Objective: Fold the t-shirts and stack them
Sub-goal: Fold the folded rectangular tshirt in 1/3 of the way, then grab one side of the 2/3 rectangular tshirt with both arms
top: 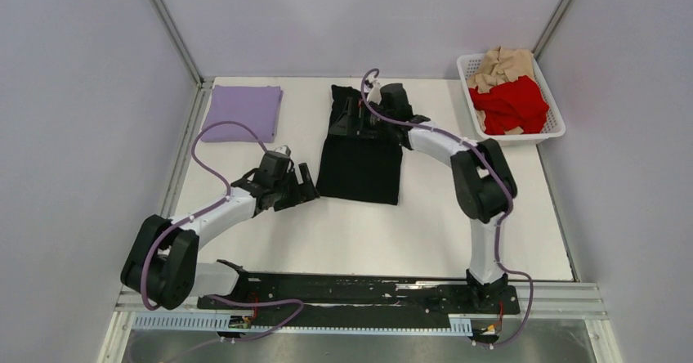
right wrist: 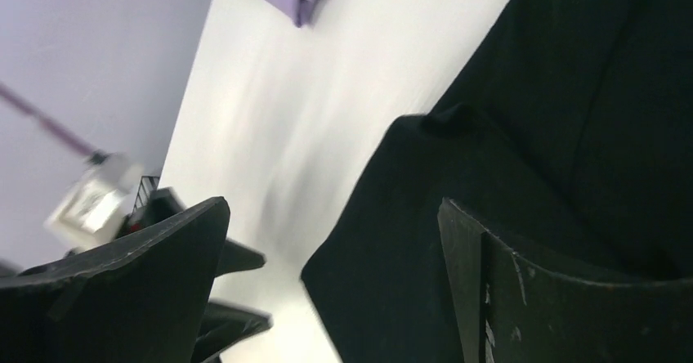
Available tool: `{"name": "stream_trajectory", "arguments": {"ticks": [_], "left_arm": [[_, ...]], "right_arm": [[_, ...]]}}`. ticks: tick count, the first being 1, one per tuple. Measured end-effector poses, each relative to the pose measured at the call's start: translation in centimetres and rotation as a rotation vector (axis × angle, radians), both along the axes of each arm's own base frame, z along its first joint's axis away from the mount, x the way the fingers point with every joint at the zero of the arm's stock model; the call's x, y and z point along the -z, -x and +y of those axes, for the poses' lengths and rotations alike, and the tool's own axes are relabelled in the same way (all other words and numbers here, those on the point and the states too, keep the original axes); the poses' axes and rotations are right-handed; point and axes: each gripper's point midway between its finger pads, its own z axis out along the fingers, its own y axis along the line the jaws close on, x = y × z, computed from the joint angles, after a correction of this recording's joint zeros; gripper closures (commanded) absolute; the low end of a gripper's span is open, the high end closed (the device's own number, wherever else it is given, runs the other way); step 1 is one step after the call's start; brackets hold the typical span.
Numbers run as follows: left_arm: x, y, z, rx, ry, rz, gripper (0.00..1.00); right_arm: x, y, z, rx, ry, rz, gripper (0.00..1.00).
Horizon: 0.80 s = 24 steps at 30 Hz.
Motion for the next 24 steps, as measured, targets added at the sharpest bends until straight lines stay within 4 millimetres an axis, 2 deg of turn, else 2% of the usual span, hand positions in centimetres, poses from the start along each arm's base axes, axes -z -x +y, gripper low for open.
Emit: {"name": "stream_trajectory", "arguments": {"ticks": [3, 5, 7, 8, 9, 11, 15, 16, 17, 20, 21, 23, 24], "left_arm": [[0.5, -0.6, -0.2, -0.001, -0.005, 0.008, 0.18], [0.7, -1.3, -0.6, -0.002, -0.004, 0.005, 0.21], [1.0, -1.8, -0.8, -0.001, -0.006, 0.008, 0.27], [1.2, -2.1, -1.0, 0.0, -0.005, 0.012, 0.31], [1.5, -2.3, -1.1, 0.001, -0.008, 0.017, 0.34], [1.8, -2.8, -1.5, 0.004, -0.004, 0.022, 0.42], [2.1, -3.8, -2.3, 0.019, 0.014, 0.021, 0.49], [2.1, -4.0, -2.5, 0.024, 0.021, 0.018, 0.51], [2.2, -4.2, -2.8, 0.027, 0.027, 0.015, 0.59], [2.5, -4.7, -3.3, 0.04, 0.044, 0.018, 0.78], [2.7, -4.8, -3.5, 0.048, 0.046, 0.021, 0.91], [2.9, -4.9, -3.9, 0.058, 0.057, 0.027, 1.0], [2.9, -5.0, -4.0, 0.062, 0.062, 0.028, 1.0]], "right_arm": [[-4.7, 2.3, -2.0, 0.04, 0.003, -0.078, 0.0], [-7.5, 4.5, -3.9, 0.077, 0.003, -0.137, 0.0], [-9.0, 6.7, -5.7, 0.109, 0.007, -0.18, 0.0], [-9.0, 8.0, -6.7, 0.125, 0.016, -0.187, 0.0], [-8.8, 9.1, -7.5, 0.14, 0.026, -0.187, 0.0], [-6.9, 11.0, -9.4, 0.184, 0.067, -0.16, 0.0], [-0.6, 15.1, -13.4, 0.27, 0.198, -0.03, 0.0], [0.3, 15.9, -14.1, 0.286, 0.221, -0.007, 0.0], [1.3, 16.7, -15.0, 0.307, 0.249, 0.018, 0.0], [2.5, 18.0, -16.6, 0.367, 0.285, 0.055, 0.0], [2.5, 18.0, -16.9, 0.379, 0.286, 0.058, 0.0], [2.6, 18.0, -17.1, 0.408, 0.283, 0.067, 0.02], [2.7, 18.0, -17.2, 0.417, 0.282, 0.075, 0.04]]}}
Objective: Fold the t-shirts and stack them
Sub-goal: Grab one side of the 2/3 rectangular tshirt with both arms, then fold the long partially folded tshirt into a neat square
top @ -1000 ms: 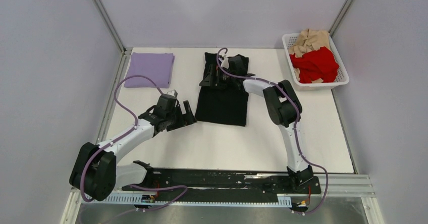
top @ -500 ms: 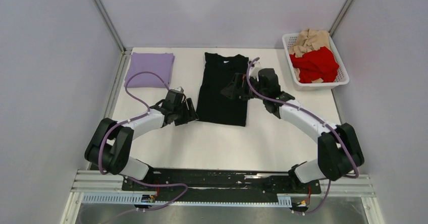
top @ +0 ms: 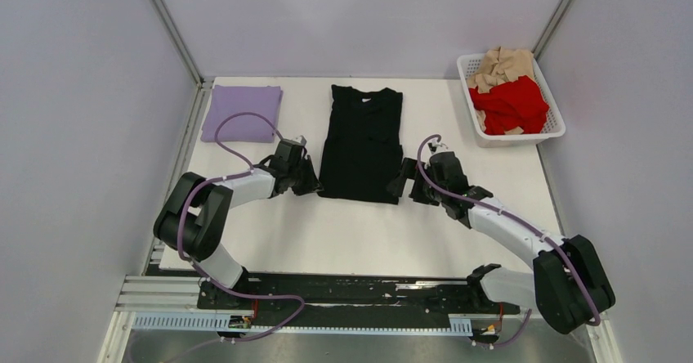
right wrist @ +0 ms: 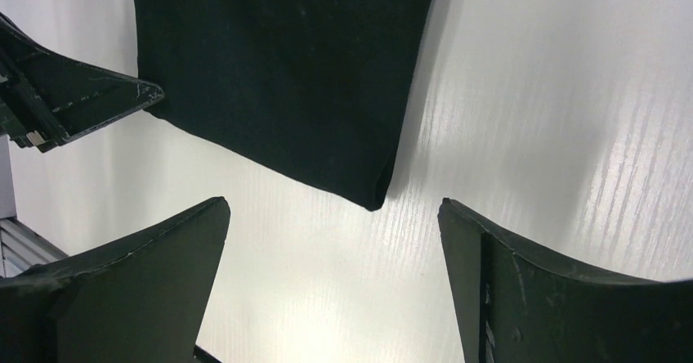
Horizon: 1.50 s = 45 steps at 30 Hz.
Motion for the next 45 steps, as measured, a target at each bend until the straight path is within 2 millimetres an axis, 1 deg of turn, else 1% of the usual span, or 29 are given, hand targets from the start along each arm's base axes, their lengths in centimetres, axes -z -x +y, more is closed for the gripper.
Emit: {"name": "stream_trajectory", "arguments": {"ticks": [1, 3, 6, 8, 10, 13, 15, 16, 17, 19, 20, 23, 25, 27, 29, 31, 33, 34, 36, 37, 38, 39, 42, 44, 45], "left_arm": [[0.0, 0.0, -0.1, 0.004, 0.006, 0.0, 1.0], [-0.1, 0.0, -0.2, 0.008, 0.012, 0.0, 1.0], [-0.1, 0.1, -0.3, 0.01, 0.018, -0.004, 1.0], [-0.1, 0.1, -0.3, 0.011, 0.02, -0.008, 1.0], [-0.1, 0.1, -0.3, 0.011, 0.022, -0.011, 1.0], [0.0, 0.2, -0.3, 0.01, 0.023, -0.013, 1.0], [0.0, 0.2, -0.3, 0.01, 0.024, -0.014, 1.0], [0.0, 0.2, -0.3, 0.009, 0.025, -0.015, 1.0], [0.0, 0.2, -0.3, 0.009, 0.025, -0.015, 1.0], [0.0, 0.2, -0.3, 0.008, 0.025, -0.016, 1.0], [0.0, 0.2, -0.3, 0.008, 0.024, -0.016, 1.0], [0.0, 0.2, -0.2, 0.007, 0.023, -0.016, 1.0], [-0.1, 0.4, 0.0, 0.005, 0.018, -0.015, 1.0], [-0.1, 1.2, 0.5, 0.001, 0.008, -0.007, 1.0], [-0.2, 3.3, 1.4, 0.001, -0.012, 0.016, 1.0], [-1.0, 5.5, 2.0, 0.013, -0.019, 0.027, 1.0], [-2.6, 7.5, 2.4, 0.033, -0.013, 0.016, 1.0], [-4.0, 8.4, 2.5, 0.045, -0.001, -0.006, 1.0], [-7.2, 9.6, 2.7, 0.058, 0.037, -0.083, 1.0], [-9.1, 10.1, 3.0, 0.059, 0.064, -0.136, 1.0], [-10.7, 10.6, 3.2, 0.06, 0.086, -0.18, 1.0], [-12.1, 11.1, 3.5, 0.06, 0.106, -0.218, 1.0], [-15.2, 12.1, 4.0, 0.059, 0.145, -0.296, 1.0], [-16.6, 12.0, 4.3, 0.046, 0.145, -0.319, 1.0], [-16.8, 11.8, 4.4, 0.037, 0.136, -0.317, 1.0]], "right_arm": [[0.2, 0.0, 0.0, 0.008, -0.001, 0.009, 0.07], [1.0, 0.0, 0.0, 0.022, 0.001, 0.04, 0.18], [3.0, 0.3, -0.1, 0.037, 0.018, 0.109, 0.36], [4.4, 0.6, -0.2, 0.044, 0.035, 0.156, 0.45], [5.6, 0.7, -0.3, 0.053, 0.05, 0.19, 0.52], [6.0, 0.2, 0.0, 0.059, 0.043, 0.185, 0.57], [6.2, -0.3, 0.3, 0.059, 0.03, 0.176, 0.63], [6.2, -0.6, 0.5, 0.059, 0.024, 0.169, 0.68], [6.3, -0.8, 0.7, 0.06, 0.017, 0.165, 0.76], [6.5, -1.2, 1.0, 0.059, 0.005, 0.159, 0.97], [6.7, -1.3, 1.1, 0.059, 0.0, 0.164, 1.0], [6.5, -1.4, 1.7, 0.041, -0.021, 0.159, 1.0], [6.5, -1.0, 1.9, 0.028, -0.021, 0.159, 1.0], [6.4, 0.2, 2.2, 0.0, -0.023, 0.169, 1.0], [6.3, 2.2, 2.3, -0.04, -0.032, 0.189, 1.0], [5.5, 4.8, 2.4, -0.093, -0.053, 0.206, 1.0], [3.5, 7.0, 2.8, -0.16, -0.1, 0.195, 1.0], [2.3, 7.6, 3.0, -0.187, -0.125, 0.177, 1.0], [-0.6, 8.7, 3.5, -0.243, -0.19, 0.118, 1.0], [-2.3, 9.1, 3.7, -0.272, -0.227, 0.072, 1.0], [-3.2, 9.5, 3.8, -0.293, -0.247, 0.052, 1.0], [-5.3, 9.7, 3.9, -0.312, -0.28, -0.011, 1.0], [-8.5, 9.8, 4.0, -0.33, -0.318, -0.09, 1.0], [-10.0, 9.4, 4.1, -0.329, -0.328, -0.112, 1.0], [-10.7, 8.9, 4.2, -0.326, -0.331, -0.12, 1.0]]}}
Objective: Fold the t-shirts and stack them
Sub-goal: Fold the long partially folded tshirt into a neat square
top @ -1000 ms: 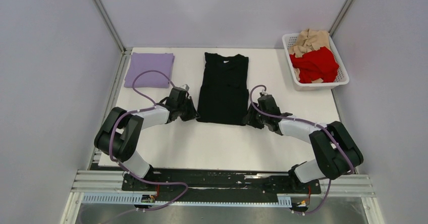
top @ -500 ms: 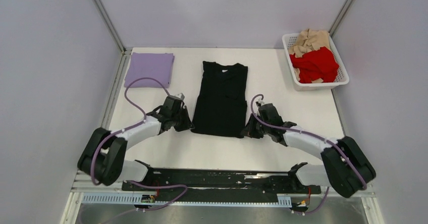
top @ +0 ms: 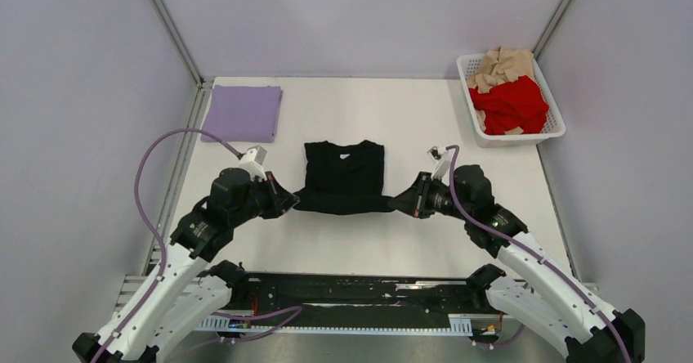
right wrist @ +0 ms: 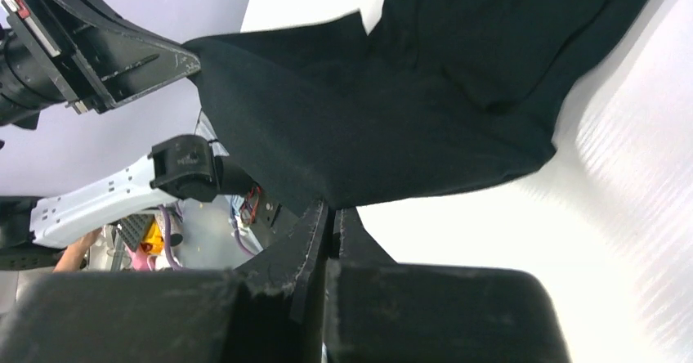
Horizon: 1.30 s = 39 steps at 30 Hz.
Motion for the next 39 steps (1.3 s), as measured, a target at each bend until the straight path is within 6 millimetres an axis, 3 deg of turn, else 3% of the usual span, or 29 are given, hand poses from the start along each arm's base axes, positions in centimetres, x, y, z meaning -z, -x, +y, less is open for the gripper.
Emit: {"name": "stream_trajectory", "arguments": {"ticks": [4, 20, 30, 39], "left_arm": [[-0.5, -1.9, 0.6, -0.069, -0.059, 0.017, 1.0], [-0.1, -12.5, 0.9, -0.232, -0.186, 0.031, 1.0], [2.4, -18.3, 0.7, -0.24, -0.246, 0.061, 1.0], [6.3, -22.7, 1.1, -0.246, -0.251, 0.139, 1.0]], "right_arm": [[-1.0, -2.3, 0.2, 0.031, 0.008, 0.013, 1.0], [0.3, -12.8, -0.6, 0.117, -0.009, 0.114, 1.0], [3.1, -18.6, -0.8, 0.165, 0.045, 0.157, 1.0], [5.8, -22.8, -0.9, 0.179, 0.063, 0.191, 1.0]]}}
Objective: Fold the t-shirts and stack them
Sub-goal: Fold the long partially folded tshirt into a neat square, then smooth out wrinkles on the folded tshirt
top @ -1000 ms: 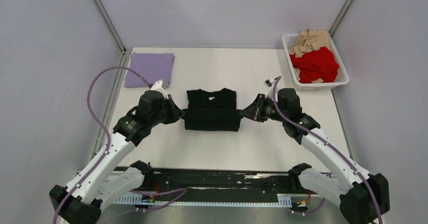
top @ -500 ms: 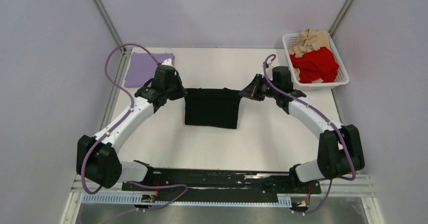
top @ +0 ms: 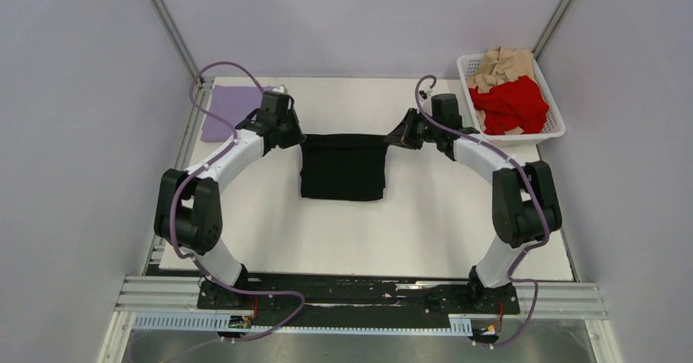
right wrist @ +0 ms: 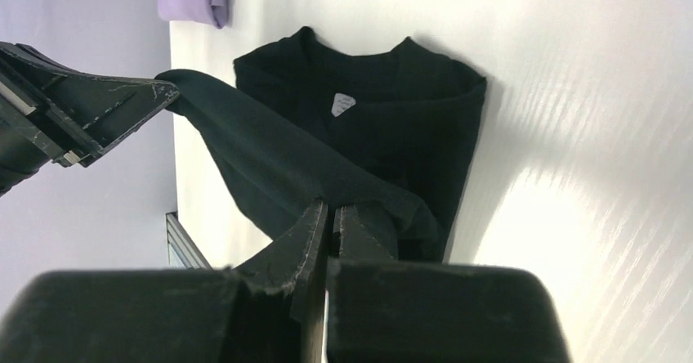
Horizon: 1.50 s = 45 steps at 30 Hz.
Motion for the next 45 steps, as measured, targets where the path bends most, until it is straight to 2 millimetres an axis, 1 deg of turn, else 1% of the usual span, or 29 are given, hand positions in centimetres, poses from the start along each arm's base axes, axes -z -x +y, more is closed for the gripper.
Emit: {"name": "stream_trajectory", "arguments": {"ticks": [5, 6, 7, 8, 9, 10, 11, 13, 14, 15, 16, 17, 18, 20, 22, 24, 25, 27, 29, 31, 33, 35, 37, 39, 43, 45], "left_arm": [[2.0, -1.8, 0.0, -0.006, -0.001, 0.037, 1.0], [2.3, -2.2, 0.0, -0.008, -0.003, 0.042, 1.0], [2.7, -2.7, 0.0, -0.011, -0.005, 0.049, 0.93], [3.1, -3.1, 0.0, -0.014, -0.008, 0.055, 0.83], [3.5, -3.4, 0.1, -0.017, -0.01, 0.061, 0.51], [3.8, -3.7, 0.2, -0.021, -0.017, 0.069, 0.34], [4.2, -3.9, 0.5, -0.023, -0.033, 0.08, 0.09], [4.3, -5.1, 1.2, -0.041, -0.056, 0.089, 0.01], [4.2, -5.6, 1.4, -0.045, -0.059, 0.09, 0.01], [3.7, -6.2, 1.5, -0.047, -0.06, 0.082, 0.0], [3.1, -6.6, 1.6, -0.046, -0.058, 0.069, 0.0], [2.5, -6.9, 1.6, -0.042, -0.053, 0.058, 0.0], [1.5, -7.1, 1.4, -0.03, -0.038, 0.036, 0.0], [0.1, -6.9, 0.9, -0.001, -0.008, 0.012, 0.0], [-1.1, -6.0, 0.1, 0.042, 0.036, -0.014, 0.0], [-2.2, -4.2, -1.1, 0.107, 0.097, -0.035, 0.0], [-2.5, -3.4, -1.6, 0.133, 0.122, -0.042, 0.0], [-2.8, -2.4, -2.5, 0.18, 0.165, -0.052, 0.0], [-2.8, -2.1, -3.5, 0.223, 0.209, -0.058, 0.0], [-2.4, -2.3, -4.4, 0.256, 0.242, -0.057, 0.0], [-1.3, -3.0, -5.1, 0.279, 0.267, -0.043, 0.0], [0.2, -4.1, -5.7, 0.286, 0.277, -0.012, 0.0], [1.8, -5.5, -6.1, 0.284, 0.276, 0.015, 0.0], [3.6, -6.5, -6.1, 0.273, 0.268, 0.04, 0.0], [6.7, -7.3, -5.5, 0.237, 0.253, 0.099, 0.0], [7.2, -7.7, -5.3, 0.224, 0.257, 0.108, 0.0]], "right_arm": [[2.4, -1.6, 0.1, 0.007, 0.01, 0.036, 1.0], [2.9, -2.0, 0.1, 0.009, 0.012, 0.042, 0.98], [3.3, -2.4, 0.2, 0.011, 0.015, 0.047, 0.93], [3.7, -2.9, 0.2, 0.013, 0.017, 0.052, 0.85], [4.1, -3.4, 0.3, 0.015, 0.019, 0.056, 0.72], [4.4, -3.9, 0.3, 0.016, 0.022, 0.057, 0.54], [4.7, -4.7, 0.3, 0.022, 0.029, 0.052, 0.42], [4.9, -6.1, -0.1, 0.043, 0.041, 0.047, 0.25], [4.7, -6.8, -0.4, 0.052, 0.048, 0.035, 0.16], [4.3, -7.3, -0.6, 0.062, 0.053, 0.025, 0.02], [3.9, -7.6, -0.8, 0.068, 0.054, 0.017, 0.0], [3.2, -7.9, -0.9, 0.071, 0.055, -0.001, 0.0], [2.6, -8.0, -1.0, 0.073, 0.056, -0.016, 0.0], [1.3, -7.7, -1.0, 0.071, 0.054, -0.039, 0.0], [0.0, -6.6, -0.5, 0.054, 0.046, -0.059, 0.0], [-1.4, -4.6, 0.7, 0.005, 0.024, -0.076, 0.0], [-2.0, -3.7, 1.5, -0.023, 0.012, -0.083, 0.0], [-2.7, -2.5, 2.9, -0.068, -0.01, -0.095, 0.0], [-3.0, -1.8, 4.2, -0.104, -0.035, -0.1, 0.0], [-3.1, -1.7, 4.9, -0.124, -0.061, -0.102, 0.0], [-2.7, -2.4, 5.3, -0.129, -0.082, -0.093, 0.0], [-2.1, -3.7, 5.7, -0.128, -0.098, -0.08, 0.0], [-0.9, -5.2, 6.2, -0.127, -0.113, -0.062, 0.0], [0.9, -6.6, 6.6, -0.122, -0.118, -0.036, 0.0], [4.7, -8.4, 6.9, -0.113, -0.111, 0.025, 0.0], [6.6, -9.1, 6.9, -0.103, -0.105, 0.059, 0.0]]}}
